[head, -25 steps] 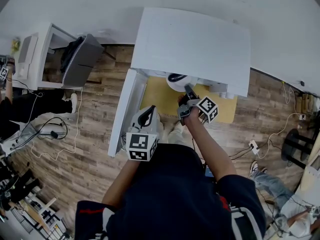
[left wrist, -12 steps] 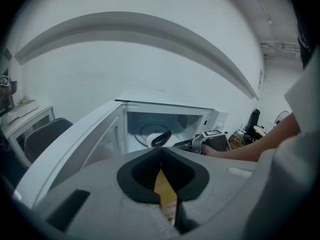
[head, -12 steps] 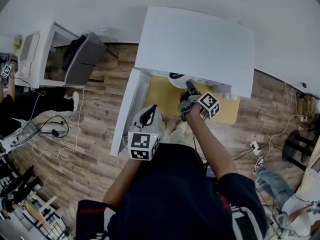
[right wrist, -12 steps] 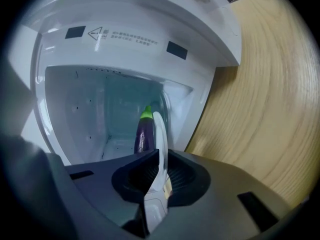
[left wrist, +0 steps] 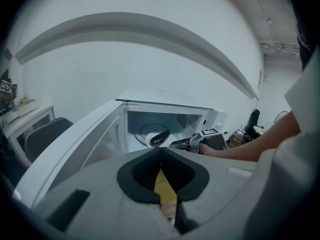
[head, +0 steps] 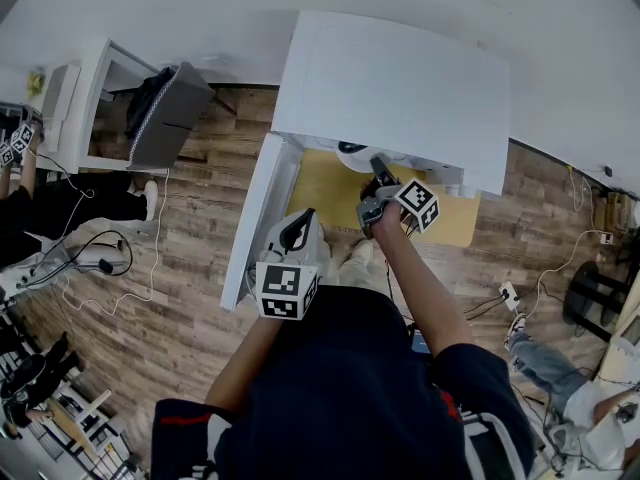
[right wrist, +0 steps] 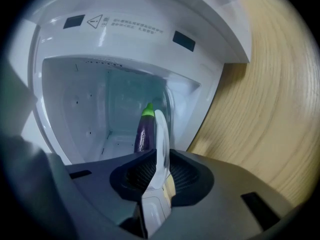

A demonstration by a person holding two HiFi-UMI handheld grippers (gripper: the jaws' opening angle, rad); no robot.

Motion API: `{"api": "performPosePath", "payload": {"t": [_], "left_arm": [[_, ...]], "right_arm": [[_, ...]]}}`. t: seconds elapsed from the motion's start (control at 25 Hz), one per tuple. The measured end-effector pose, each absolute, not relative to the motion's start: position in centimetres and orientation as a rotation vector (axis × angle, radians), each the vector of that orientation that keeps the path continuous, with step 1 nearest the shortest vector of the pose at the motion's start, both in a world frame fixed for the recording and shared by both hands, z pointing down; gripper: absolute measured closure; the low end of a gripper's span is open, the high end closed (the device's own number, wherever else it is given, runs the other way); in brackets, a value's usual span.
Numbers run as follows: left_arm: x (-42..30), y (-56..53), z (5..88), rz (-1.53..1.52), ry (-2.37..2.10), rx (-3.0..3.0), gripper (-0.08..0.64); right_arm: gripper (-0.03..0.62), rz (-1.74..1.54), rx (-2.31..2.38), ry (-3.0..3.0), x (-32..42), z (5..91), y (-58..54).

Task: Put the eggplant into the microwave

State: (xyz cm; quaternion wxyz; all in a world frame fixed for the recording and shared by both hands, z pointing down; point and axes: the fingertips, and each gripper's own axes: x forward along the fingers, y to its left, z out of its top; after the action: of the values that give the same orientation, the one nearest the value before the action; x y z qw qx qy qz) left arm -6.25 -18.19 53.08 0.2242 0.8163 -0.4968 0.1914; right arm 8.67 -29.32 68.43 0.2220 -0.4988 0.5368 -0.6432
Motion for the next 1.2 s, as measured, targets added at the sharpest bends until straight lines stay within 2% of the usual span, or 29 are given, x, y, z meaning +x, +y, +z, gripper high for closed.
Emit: {"api": "performPosePath", "payload": {"t": [0.12, 0.6, 0.88, 1.2], "left_arm": [[-6.4, -18.2, 53.0, 0.521, -1.38, 2.249, 0.543], [-5.5, -17.9, 53.0, 0.504, -1.349, 2.262, 0.543], [-4.8, -17.8, 53.3, 0.53, -1.327, 2.274, 0.543], [-4.5, -17.8, 53.3, 0.538, -1.315, 2.286, 0.543]], "right_arm": [[0.505, -1.782, -1.362, 1.495, 8.6, 68.3, -29.3], [0.46, -1.797, -1.37, 1.699, 8.7, 67.8, -27.4], [0.477, -1.746, -1.485, 2.052, 8.3, 67.8, -25.5], [0.538, -1.512, -1.646, 2.533, 6.1, 67.1, -25.1]]}}
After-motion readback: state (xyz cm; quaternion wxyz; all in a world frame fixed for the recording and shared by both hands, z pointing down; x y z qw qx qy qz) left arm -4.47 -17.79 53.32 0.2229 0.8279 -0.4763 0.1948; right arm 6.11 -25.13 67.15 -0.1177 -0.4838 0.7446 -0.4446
